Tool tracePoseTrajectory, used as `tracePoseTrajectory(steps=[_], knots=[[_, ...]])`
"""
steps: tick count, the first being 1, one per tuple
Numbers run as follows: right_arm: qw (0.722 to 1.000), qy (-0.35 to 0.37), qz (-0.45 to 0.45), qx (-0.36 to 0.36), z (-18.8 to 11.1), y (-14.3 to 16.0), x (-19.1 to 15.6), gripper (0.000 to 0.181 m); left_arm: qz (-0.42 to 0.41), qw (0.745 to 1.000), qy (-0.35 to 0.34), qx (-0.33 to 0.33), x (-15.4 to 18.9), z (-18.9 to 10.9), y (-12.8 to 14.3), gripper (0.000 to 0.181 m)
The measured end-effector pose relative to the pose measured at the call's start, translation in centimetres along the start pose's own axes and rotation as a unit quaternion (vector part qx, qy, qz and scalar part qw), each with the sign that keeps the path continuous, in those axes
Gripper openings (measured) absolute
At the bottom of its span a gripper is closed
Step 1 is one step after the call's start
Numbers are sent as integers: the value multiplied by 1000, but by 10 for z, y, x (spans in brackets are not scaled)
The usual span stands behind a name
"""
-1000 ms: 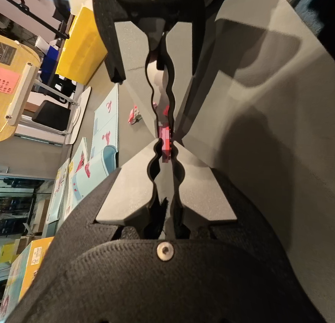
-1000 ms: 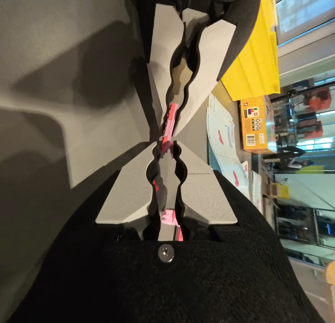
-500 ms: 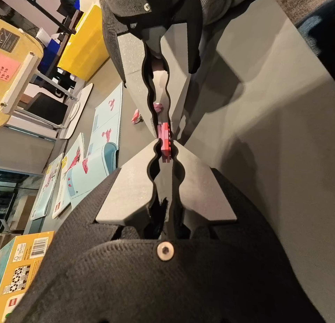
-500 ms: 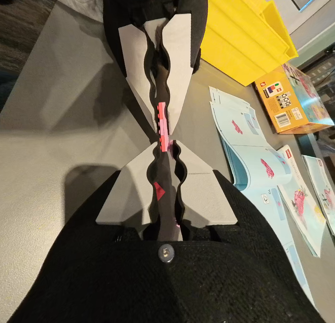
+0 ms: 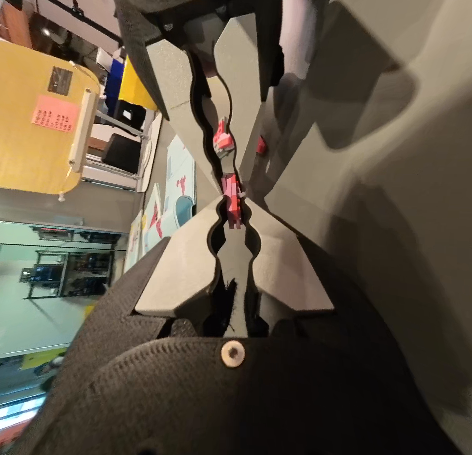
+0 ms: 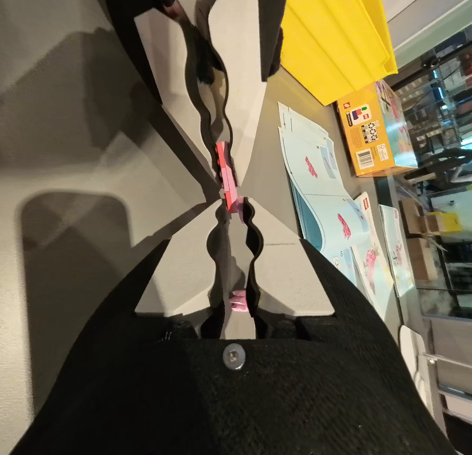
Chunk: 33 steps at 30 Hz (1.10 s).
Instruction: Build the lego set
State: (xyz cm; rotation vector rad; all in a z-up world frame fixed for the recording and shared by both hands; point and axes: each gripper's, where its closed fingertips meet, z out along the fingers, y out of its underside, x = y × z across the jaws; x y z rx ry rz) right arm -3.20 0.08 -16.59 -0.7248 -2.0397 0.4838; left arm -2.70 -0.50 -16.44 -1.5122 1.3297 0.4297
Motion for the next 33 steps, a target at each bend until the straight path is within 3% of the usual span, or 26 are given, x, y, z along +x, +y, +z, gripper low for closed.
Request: tracePoseTrajectory(steps=[14, 20, 33], knots=[[997, -37, 67, 20, 0, 0, -6, 10, 48, 999, -13, -6, 3, -2, -3, 9], [997, 20, 43, 68, -1, -10, 6, 11, 21, 999, -30, 0, -9, -8, -4, 7], [995, 12, 76, 63, 3, -8, 6, 11, 15, 1000, -25, -6, -9, -8, -1, 7]])
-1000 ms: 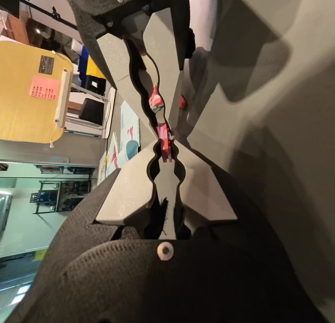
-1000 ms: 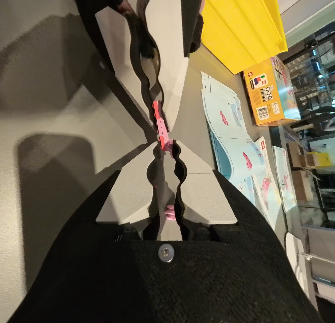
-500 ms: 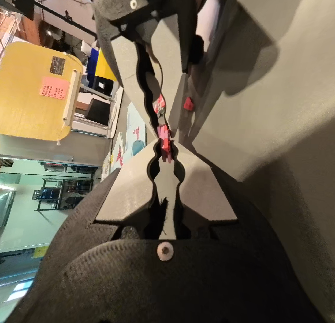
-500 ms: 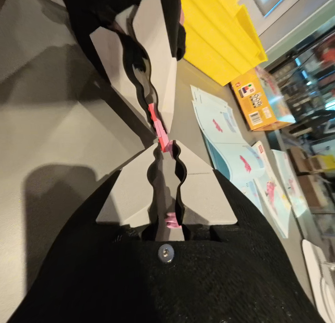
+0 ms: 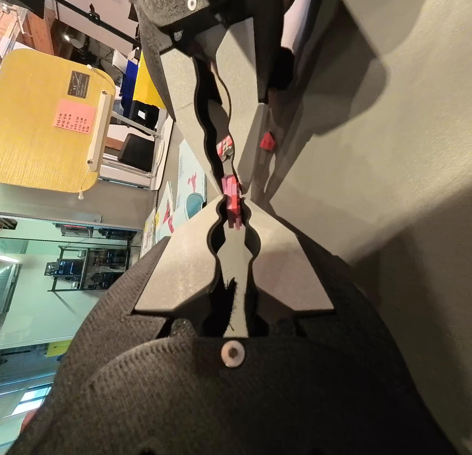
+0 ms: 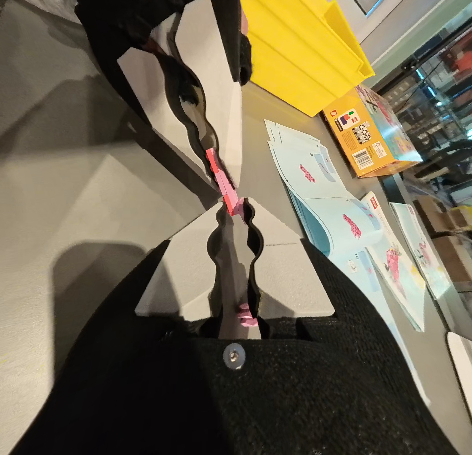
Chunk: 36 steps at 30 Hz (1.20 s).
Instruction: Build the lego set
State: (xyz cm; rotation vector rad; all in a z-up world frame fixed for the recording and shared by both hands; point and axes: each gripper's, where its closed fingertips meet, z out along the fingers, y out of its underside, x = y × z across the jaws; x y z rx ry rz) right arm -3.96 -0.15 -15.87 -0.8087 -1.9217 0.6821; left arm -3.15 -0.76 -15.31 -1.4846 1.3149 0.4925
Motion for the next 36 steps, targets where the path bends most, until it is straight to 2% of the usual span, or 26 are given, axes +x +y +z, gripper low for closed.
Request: tracePoseTrajectory(steps=[6, 13, 17, 24, 26, 29, 31, 36], knots=[[1000, -4, 23, -10, 1, 1, 0, 11, -7, 1000, 2, 0, 0, 0, 1, 7], [995, 18, -91, -32, -1, 4, -2, 10, -18, 1000, 15, 9, 3, 0, -2, 7], [977, 44, -200, -57, 1, 7, -5, 10, -14, 1000, 25, 5, 7, 1, -1, 7], [949, 62, -296, -86, 2, 12, -8, 11, 3, 1000, 30, 0, 12, 3, 0, 7], [957, 55, -270, -90, 3, 13, -8, 11, 4, 999, 33, -2, 13, 3, 0, 7], [991, 14, -118, -59, 1, 9, -6, 10, -15, 999, 29, 9, 9, 2, -2, 7], [997, -5, -60, -40, 0, 6, -4, 9, -44, 998, 30, 18, 4, 1, -4, 8], [995, -10, -82, -51, 2, 11, -9, 10, -30, 999, 40, 10, 10, 2, -2, 8]])
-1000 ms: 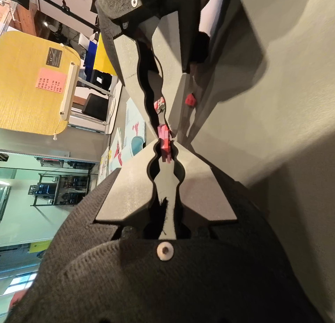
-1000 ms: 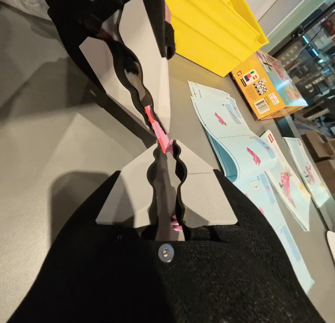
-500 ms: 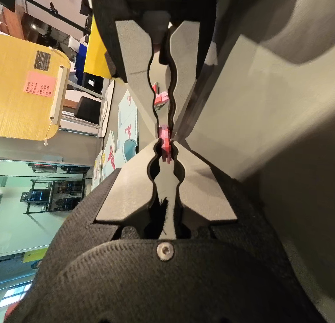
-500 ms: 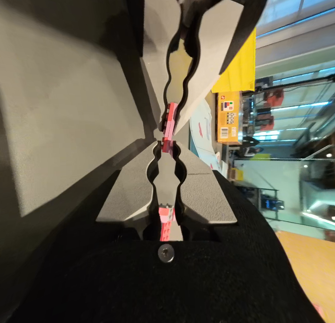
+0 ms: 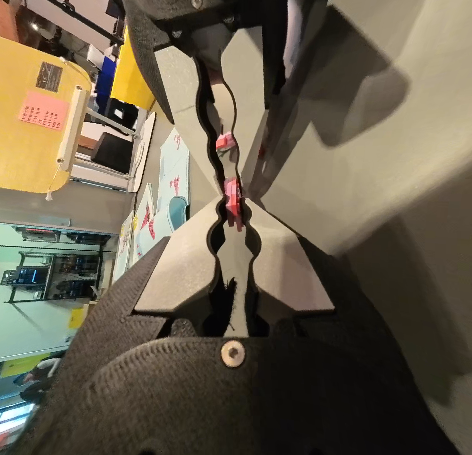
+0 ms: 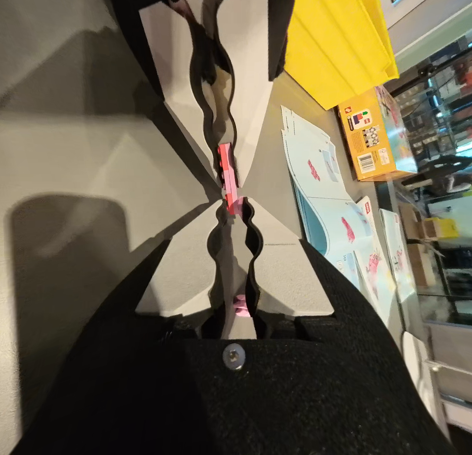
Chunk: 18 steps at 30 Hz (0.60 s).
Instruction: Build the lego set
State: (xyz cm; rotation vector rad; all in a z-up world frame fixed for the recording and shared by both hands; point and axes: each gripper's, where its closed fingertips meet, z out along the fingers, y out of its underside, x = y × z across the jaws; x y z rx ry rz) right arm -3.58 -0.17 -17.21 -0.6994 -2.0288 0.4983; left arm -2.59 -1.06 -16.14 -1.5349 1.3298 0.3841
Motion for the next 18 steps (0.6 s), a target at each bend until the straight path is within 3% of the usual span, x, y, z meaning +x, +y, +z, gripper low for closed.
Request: tracePoseTrajectory(steps=[7, 16, 17, 18], knots=[[987, 34, -148, -46, 3, 5, -5, 10, 62, 998, -5, -22, 6, 3, 3, 7], [996, 54, -67, -19, 5, 0, 4, 10, 37, 999, -19, -16, -2, 2, 5, 7], [996, 59, -59, -11, 5, -1, 6, 15, 32, 999, -27, -16, -6, 1, 6, 7], [997, 58, -49, -6, 5, -2, 8, 33, 27, 999, -39, -14, -11, 0, 6, 7]])
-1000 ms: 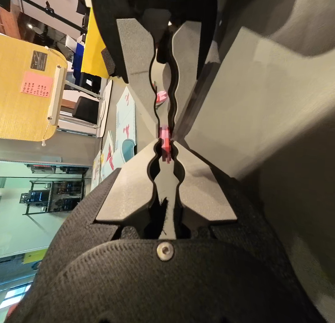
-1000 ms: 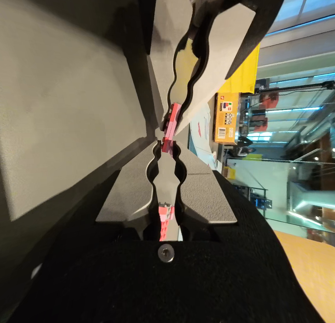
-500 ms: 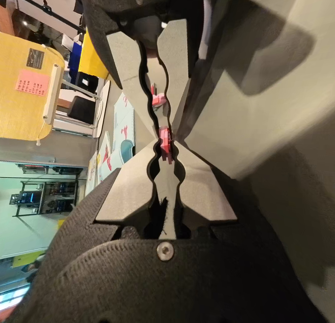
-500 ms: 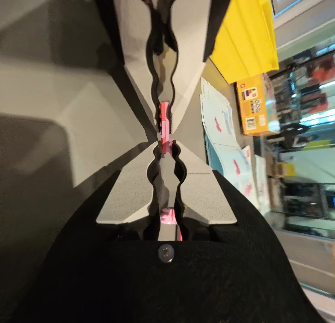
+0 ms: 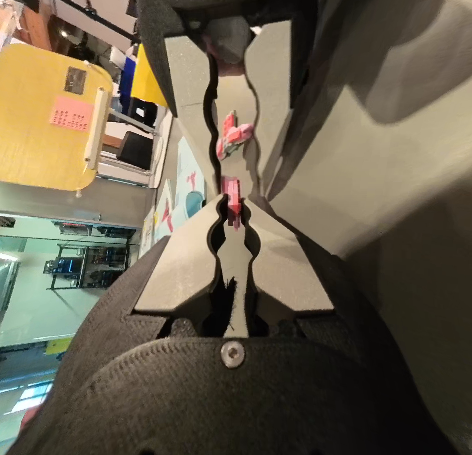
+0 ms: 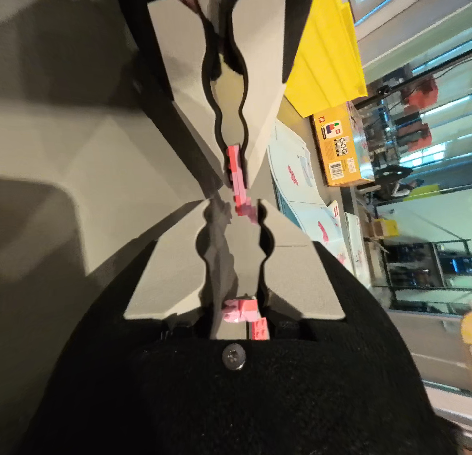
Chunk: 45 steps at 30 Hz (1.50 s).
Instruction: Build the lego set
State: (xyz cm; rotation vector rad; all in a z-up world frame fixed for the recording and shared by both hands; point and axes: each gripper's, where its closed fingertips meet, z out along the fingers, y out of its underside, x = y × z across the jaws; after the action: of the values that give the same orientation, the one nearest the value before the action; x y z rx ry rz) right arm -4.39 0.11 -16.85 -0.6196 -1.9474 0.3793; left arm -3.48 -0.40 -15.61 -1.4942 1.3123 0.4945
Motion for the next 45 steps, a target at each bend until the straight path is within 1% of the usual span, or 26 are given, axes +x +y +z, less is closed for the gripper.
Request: tracePoseTrajectory(steps=[1, 2, 3, 5, 7, 10, 12, 15, 17, 19, 20, 22, 24, 27, 29, 31, 33, 34, 38, 40, 42, 43, 45], knots=[[1000, 2, 14, 0, 0, 1, 3, 46, -7, 1000, -6, 0, -3, -1, 1, 7], [1000, 8, 27, 5, 0, 0, 7, 55, -17, 1000, -12, -2, -7, -1, 3, 7], [999, 12, 38, 16, -2, -1, 10, 60, -25, 999, -20, -5, -11, -2, 5, 7], [997, 30, 55, 46, -7, -6, 20, 64, -48, 998, -35, -2, -18, -4, 7, 7], [995, 62, 52, 65, -13, -10, 30, 65, -91, 995, -43, 13, -26, -6, 7, 7], [989, 122, 21, 76, -20, -13, 45, 65, -189, 979, -48, 55, -40, -11, 3, 7], [984, 153, 8, 86, -26, -17, 53, 64, -272, 956, -45, 101, -54, -17, -2, 7], [976, 188, 6, 106, -35, -23, 62, 64, -391, 901, -7, 188, -68, -31, -13, 7], [972, 202, 3, 121, -41, -28, 66, 63, -432, 870, 31, 236, -69, -39, -23, 6], [970, 201, -6, 135, -43, -33, 63, 63, -431, 856, 92, 271, -58, -43, -40, 6], [970, 197, -15, 138, -43, -36, 60, 63, -436, 849, 109, 277, -55, -44, -45, 7], [967, 203, -53, 148, -46, -43, 55, 59, -436, 855, 111, 259, -50, -38, -43, 7], [956, 225, -105, 158, -51, -52, 50, 48, -434, 856, 119, 253, -45, -35, -43, 7], [944, 242, -180, 135, -48, -56, 42, 33, -431, 859, 126, 247, -40, -32, -43, 7], [937, 251, -214, 116, -44, -55, 39, 24, -437, 856, 125, 247, -42, -32, -42, 7], [931, 263, -229, 107, -44, -55, 40, 19, -449, 847, 131, 253, -43, -33, -41, 7], [928, 269, -235, 106, -45, -56, 41, 20, -456, 841, 136, 257, -43, -33, -41, 7], [926, 273, -237, 106, -46, -57, 42, 25, -457, 840, 138, 257, -43, -33, -40, 7], [928, 260, -250, 93, -43, -53, 40, 36, -456, 845, 142, 242, -38, -28, -37, 7], [926, 255, -265, 82, -41, -51, 38, 36, -457, 845, 143, 237, -36, -27, -36, 7], [922, 261, -278, 64, -39, -47, 39, 37, -457, 838, 159, 251, -35, -30, -41, 7], [920, 262, -284, 60, -39, -46, 40, 37, -456, 840, 159, 248, -34, -29, -40, 7], [920, 261, -287, 57, -39, -45, 40, 37, -442, 852, 153, 233, -31, -26, -37, 7]])
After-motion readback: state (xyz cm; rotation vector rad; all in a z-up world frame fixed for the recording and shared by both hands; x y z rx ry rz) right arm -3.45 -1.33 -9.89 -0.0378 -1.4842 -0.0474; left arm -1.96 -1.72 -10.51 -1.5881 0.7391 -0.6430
